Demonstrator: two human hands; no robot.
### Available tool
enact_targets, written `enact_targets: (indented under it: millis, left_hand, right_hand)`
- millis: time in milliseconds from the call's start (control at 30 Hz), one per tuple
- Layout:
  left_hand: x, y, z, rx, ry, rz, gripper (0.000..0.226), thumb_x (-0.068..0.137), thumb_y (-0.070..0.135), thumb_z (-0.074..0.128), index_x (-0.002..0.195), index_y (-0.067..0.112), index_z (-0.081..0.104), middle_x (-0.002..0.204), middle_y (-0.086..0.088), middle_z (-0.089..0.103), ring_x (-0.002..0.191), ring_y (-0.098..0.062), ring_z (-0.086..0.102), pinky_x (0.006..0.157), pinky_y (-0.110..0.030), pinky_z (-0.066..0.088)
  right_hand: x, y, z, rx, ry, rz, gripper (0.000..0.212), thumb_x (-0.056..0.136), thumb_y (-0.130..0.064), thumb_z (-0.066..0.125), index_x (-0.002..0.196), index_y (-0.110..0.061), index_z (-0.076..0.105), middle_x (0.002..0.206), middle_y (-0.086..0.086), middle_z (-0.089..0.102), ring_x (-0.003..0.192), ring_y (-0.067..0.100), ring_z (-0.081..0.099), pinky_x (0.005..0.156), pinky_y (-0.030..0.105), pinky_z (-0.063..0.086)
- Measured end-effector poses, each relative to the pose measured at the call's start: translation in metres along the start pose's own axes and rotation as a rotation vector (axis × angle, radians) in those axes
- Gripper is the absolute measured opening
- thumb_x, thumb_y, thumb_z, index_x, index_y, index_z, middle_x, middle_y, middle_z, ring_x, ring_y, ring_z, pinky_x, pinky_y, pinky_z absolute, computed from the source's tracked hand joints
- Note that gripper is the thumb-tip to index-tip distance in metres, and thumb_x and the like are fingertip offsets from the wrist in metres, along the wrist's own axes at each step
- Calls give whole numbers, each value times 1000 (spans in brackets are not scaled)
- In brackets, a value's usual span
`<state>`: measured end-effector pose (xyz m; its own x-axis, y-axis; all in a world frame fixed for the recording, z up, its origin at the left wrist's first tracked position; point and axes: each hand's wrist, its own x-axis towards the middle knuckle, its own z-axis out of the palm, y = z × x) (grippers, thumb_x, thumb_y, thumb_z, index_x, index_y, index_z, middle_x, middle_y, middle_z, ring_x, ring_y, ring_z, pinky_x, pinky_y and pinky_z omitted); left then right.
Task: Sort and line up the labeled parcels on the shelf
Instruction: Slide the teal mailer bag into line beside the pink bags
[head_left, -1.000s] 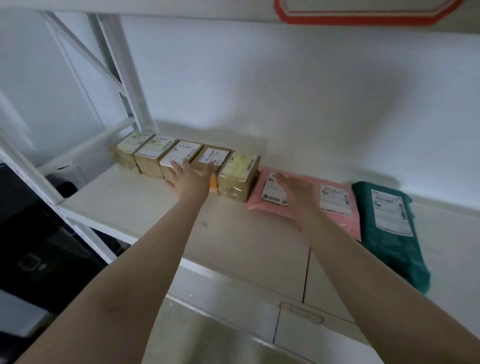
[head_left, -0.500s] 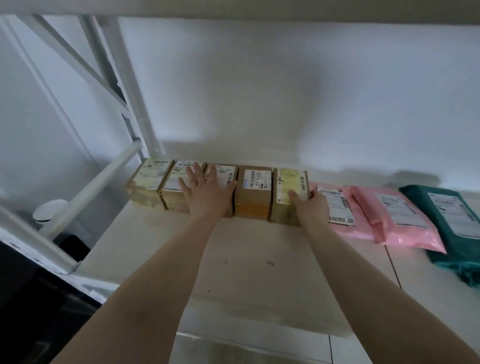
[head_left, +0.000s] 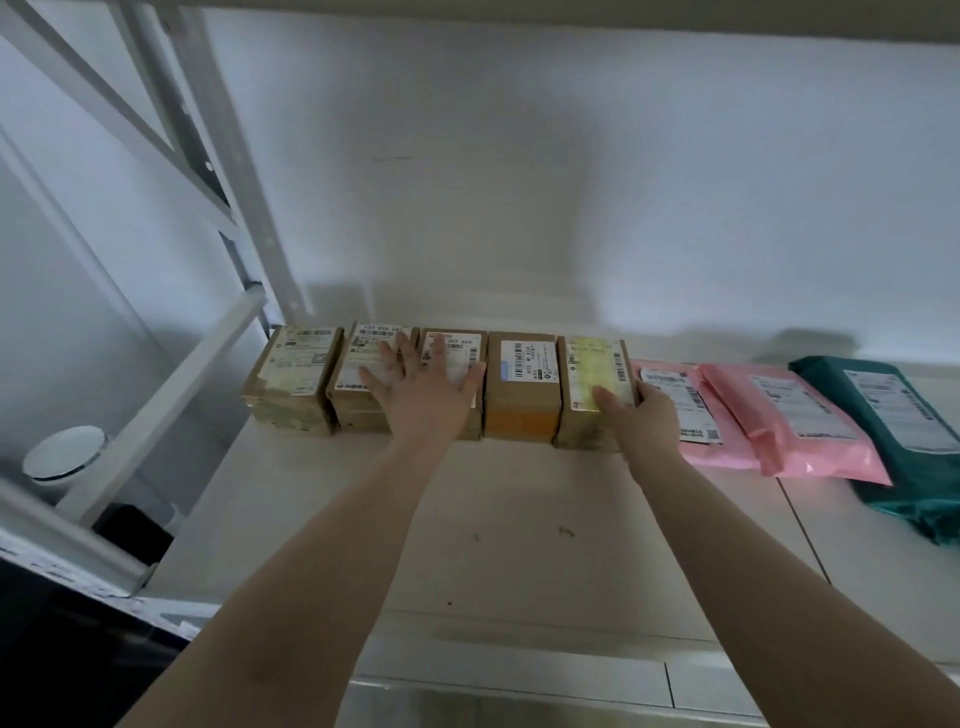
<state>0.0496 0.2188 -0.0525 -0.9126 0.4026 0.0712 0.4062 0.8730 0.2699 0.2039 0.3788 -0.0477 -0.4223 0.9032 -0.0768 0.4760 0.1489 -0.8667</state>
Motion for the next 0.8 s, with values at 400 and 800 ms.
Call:
enact_targets:
  millis: [400, 800]
  left_hand:
    - [51, -124, -43, -109, -74, -422, 89, 76, 85, 22, 151, 38, 11, 162, -13, -3, 146, -41, -4, 111, -67, 4]
    - [46, -111, -32, -89, -46, -350, 90, 74, 83, 34, 150, 38, 16, 155, -10, 18, 137, -39, 23, 111, -59, 16]
  right_hand:
    - [5, 4, 8, 4, 44, -27, 42, 87, -32, 70, 122, -12, 64, 105, 7, 72, 93, 28, 68, 80, 50, 59]
    - [16, 11, 0, 102, 33, 14, 39, 87, -23, 71, 123, -10, 64, 104, 4, 70, 95, 26, 67, 81, 44, 59]
